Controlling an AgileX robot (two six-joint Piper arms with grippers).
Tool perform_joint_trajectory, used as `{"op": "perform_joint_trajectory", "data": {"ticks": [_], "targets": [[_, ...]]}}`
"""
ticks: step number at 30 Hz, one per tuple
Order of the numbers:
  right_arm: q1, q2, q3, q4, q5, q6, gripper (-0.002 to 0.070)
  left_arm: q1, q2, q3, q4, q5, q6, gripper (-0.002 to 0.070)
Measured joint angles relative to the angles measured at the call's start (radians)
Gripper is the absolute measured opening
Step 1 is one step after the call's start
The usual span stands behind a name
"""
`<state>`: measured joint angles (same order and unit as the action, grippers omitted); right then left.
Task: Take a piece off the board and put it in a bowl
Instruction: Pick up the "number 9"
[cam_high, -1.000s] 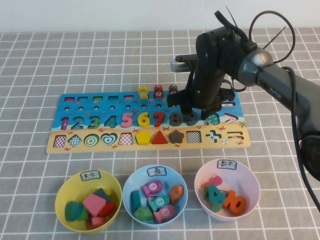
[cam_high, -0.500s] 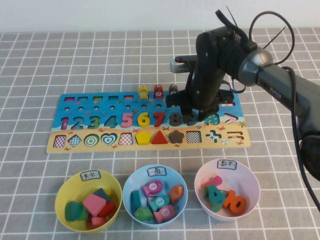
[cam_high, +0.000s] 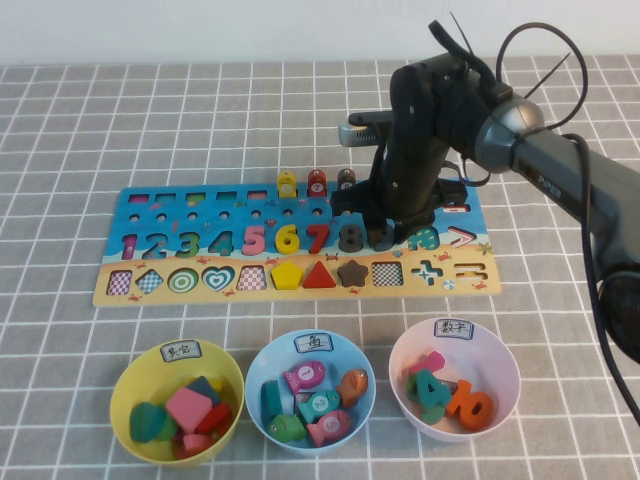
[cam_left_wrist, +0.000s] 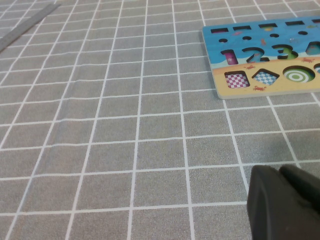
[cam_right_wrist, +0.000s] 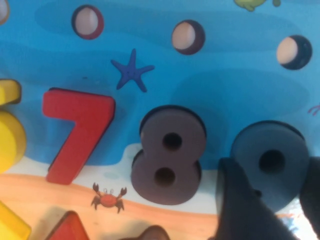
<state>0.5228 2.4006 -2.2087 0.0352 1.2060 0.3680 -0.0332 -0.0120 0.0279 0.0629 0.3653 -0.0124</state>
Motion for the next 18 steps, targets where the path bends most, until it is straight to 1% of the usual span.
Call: {"op": "perform_joint_trajectory", "data": {"ticks": [6,18], "targets": [[0.002,0.002,0.0,-0.01,0.0,0.0,0.0228,0.0,0.0,0.0,0.0,0.0,0.0,-0.0003],[0.006,0.0,-0.021,-0.035,0.017,0.0,0.0228,0.0,0.0,0.0,0.0,0.0,0.0,-0.0003]]}}
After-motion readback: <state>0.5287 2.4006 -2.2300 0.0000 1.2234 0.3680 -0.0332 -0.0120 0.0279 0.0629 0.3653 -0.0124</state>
